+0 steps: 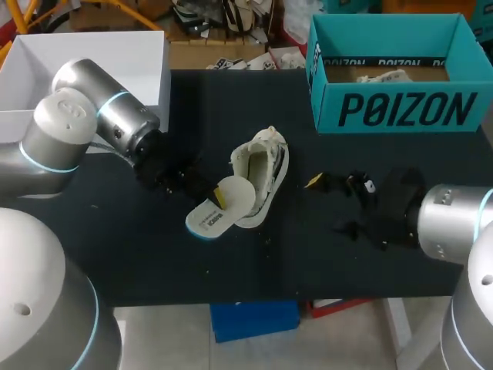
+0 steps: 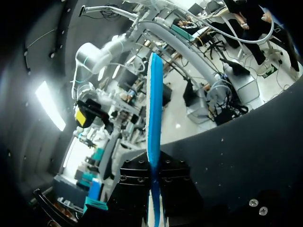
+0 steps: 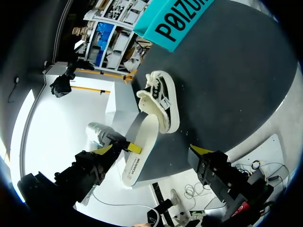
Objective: Take the shoe out of the shoebox, open the shoe tongue, remove and reinsert the insole, then place the shoe into the shoebox
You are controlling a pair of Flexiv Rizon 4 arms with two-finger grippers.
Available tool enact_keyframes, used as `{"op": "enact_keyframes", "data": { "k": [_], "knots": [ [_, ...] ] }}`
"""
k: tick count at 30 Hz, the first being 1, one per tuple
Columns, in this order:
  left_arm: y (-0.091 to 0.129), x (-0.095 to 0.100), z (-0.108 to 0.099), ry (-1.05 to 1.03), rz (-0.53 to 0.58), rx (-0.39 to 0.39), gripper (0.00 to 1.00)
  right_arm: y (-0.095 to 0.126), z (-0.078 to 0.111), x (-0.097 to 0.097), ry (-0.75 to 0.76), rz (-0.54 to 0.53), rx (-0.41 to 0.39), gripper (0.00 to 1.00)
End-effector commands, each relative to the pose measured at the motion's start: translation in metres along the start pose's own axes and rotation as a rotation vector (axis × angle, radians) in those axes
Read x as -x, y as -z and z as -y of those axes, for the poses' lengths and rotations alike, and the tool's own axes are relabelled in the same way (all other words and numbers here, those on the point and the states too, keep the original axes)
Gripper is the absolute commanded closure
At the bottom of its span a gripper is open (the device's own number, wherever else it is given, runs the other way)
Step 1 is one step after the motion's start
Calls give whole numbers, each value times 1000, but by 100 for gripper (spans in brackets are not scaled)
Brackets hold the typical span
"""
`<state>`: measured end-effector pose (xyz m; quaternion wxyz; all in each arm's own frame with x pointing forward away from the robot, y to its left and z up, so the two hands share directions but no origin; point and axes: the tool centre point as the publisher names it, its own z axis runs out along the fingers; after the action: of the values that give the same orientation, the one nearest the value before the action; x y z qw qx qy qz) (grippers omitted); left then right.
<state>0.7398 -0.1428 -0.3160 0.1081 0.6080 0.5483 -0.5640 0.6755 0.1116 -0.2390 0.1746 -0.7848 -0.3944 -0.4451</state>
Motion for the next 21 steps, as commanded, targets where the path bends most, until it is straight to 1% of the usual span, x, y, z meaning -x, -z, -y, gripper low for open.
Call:
{"op": "enact_keyframes", "data": {
  "k": [1,9,15,18,21],
  "knots": [
    [-6,2,-20,4,-10,-94,100,-3,3,-1,-1,1,20,0],
    [-6,2,-44,21,-11,-73,100,-3,3,-1,-1,1,20,0],
    [-2,4,-59,7,-37,-54,100,-3,3,-1,-1,1,20,0],
    [-1,5,-67,7,-38,-56,100,-3,3,-1,-1,1,20,0],
    [-1,6,-74,1,-50,-83,100,-3,3,-1,-1,1,20,0]
  ]
}}
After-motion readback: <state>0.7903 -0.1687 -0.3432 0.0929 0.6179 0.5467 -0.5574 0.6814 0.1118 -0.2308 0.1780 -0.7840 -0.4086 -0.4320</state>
